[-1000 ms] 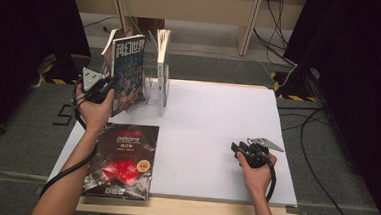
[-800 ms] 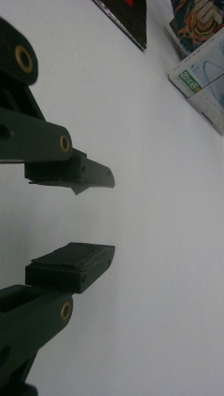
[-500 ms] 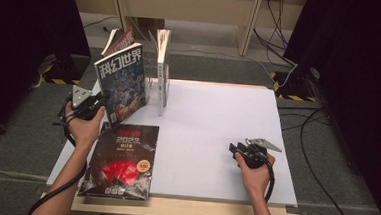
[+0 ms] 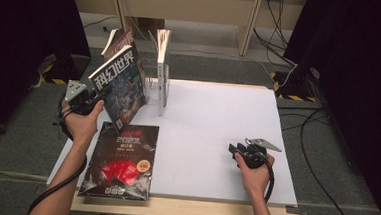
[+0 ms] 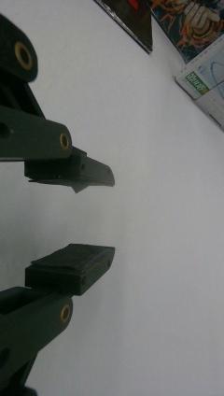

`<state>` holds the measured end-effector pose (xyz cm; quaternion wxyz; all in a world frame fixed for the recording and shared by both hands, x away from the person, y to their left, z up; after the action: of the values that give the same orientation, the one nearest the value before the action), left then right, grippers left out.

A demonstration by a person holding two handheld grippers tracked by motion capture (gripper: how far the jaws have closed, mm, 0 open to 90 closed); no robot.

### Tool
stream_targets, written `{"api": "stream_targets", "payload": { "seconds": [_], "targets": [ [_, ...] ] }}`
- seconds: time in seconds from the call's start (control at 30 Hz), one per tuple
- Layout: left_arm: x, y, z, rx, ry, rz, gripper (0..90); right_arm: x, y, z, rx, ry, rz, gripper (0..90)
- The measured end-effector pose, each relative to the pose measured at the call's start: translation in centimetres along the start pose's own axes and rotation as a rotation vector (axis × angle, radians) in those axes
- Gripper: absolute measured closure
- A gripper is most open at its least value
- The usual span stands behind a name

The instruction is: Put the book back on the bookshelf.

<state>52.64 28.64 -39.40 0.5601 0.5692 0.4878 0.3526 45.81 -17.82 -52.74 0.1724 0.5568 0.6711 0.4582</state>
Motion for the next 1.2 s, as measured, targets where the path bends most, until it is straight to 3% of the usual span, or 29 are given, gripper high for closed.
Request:
{"api": "stream_targets", "payload": {
  "seconds": [0.3,0.47,0.7,0.8,0.97,1.2],
  "targets": [
    [-0.6,-0.3,1.6,0.093,-0.033,-0.025,74.2,-0.2,-0.1,0.0,0.004,0.002,0.009,58.3],
    [-0.8,-0.2,1.7,0.142,-0.046,0.001,81.8,-0.3,-0.3,0.0,0.019,0.005,0.019,57.9],
    [-1.0,-0.1,1.3,0.104,-0.051,0.013,82.2,-0.4,-0.2,-0.1,0.016,0.005,0.026,58.0],
    [-1.1,0.6,1.3,0.073,-0.046,0.045,82.4,-0.4,-0.1,-0.1,0.012,0.004,0.02,58.1],
    [-1.0,1.5,1.7,0.044,-0.048,0.018,82.5,-0.4,-0.2,0.0,0.014,0.002,0.027,58.1],
    [-1.0,3.0,2.6,0.022,-0.027,0.06,82.5,-0.6,-0.2,0.0,0.014,0.001,0.023,58.2]
  ]
}}
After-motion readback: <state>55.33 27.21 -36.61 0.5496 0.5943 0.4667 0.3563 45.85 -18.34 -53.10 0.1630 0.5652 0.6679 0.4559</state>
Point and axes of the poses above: each handheld gripper's, and its own axes: z roughly forward along the jaws, y roughly out of its top, x roughly to its left, the point moved 8 cm from there along z, roughly forward along the jaws, and after that the axes turned 1 degree about -x, right-handed, at the moved point
